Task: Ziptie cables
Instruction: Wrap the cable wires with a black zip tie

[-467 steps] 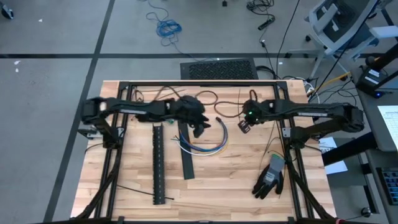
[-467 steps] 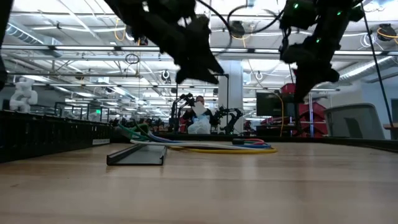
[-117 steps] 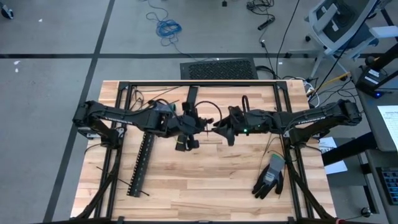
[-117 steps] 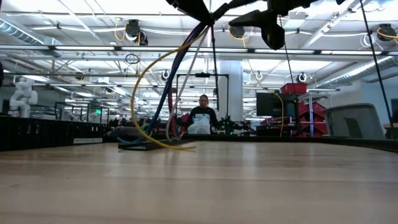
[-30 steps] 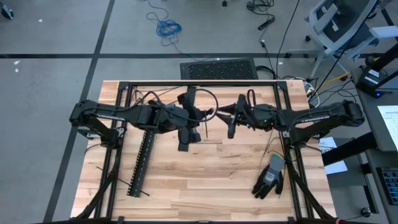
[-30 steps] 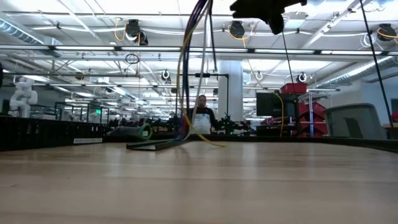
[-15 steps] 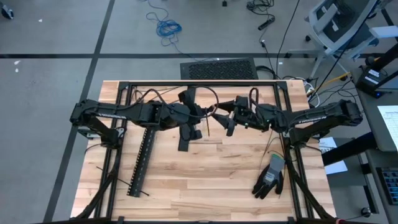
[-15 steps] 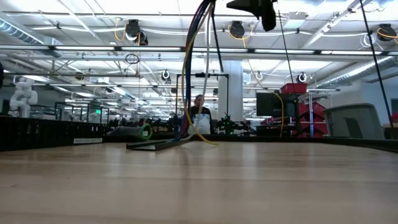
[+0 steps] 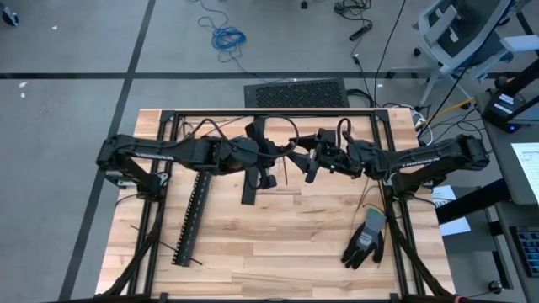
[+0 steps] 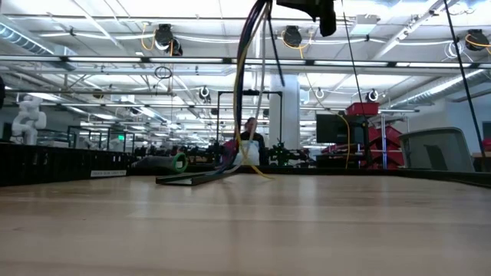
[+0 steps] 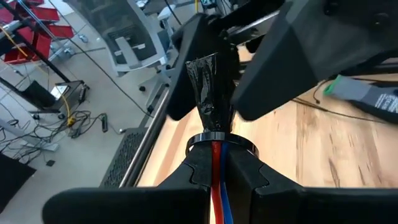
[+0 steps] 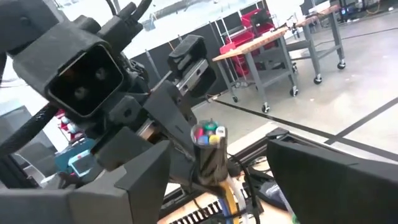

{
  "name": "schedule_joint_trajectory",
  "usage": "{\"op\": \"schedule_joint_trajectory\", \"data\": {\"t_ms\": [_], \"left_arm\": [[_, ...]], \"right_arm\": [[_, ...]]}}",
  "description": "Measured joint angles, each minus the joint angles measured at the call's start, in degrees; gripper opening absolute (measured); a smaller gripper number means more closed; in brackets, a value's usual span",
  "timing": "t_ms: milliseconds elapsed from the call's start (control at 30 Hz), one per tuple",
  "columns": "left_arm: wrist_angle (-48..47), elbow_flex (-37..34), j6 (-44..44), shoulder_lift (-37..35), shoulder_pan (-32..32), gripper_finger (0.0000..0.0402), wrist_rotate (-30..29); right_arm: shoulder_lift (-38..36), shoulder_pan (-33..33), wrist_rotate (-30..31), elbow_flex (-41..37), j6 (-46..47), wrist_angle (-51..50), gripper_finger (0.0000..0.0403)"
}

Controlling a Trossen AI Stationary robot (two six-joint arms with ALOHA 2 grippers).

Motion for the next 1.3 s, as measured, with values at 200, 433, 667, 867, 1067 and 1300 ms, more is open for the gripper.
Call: {"op": "schedule_joint_trajectory", "data": {"t_ms": [200,433,667,867,1067,1300], "left_arm": [[0.7,0.0,0.0,0.8,0.0,0.0025,1.4],[0.8,0.0,0.0,0.9,0.0,0.0025,0.4],[0.3,0.0,0.0,0.9,0.0,0.0025,-0.2],[-1.4,0.1,-0.1,0.4,0.0,0.0025,0.2],[-4.7,0.1,-5.8,0.2,0.2,0.0075,1.2],[-9.4,0.1,-5.0,-1.7,-0.7,0.0169,2.1]], "right_arm": [[0.2,-0.8,0.2,0.0,2.1,-0.8,0.0225],[0.2,-0.7,0.0,0.0,2.0,-1.8,0.0116],[0.2,-0.7,-0.1,0.0,0.2,-1.5,0.0024],[0.2,-0.7,-0.8,0.0,-0.6,-1.6,0.0024],[0.1,-0.7,0.1,0.0,-0.8,-3.0,0.0024],[0.1,-0.7,-0.1,0.0,-1.7,-4.2,0.0024]]}}
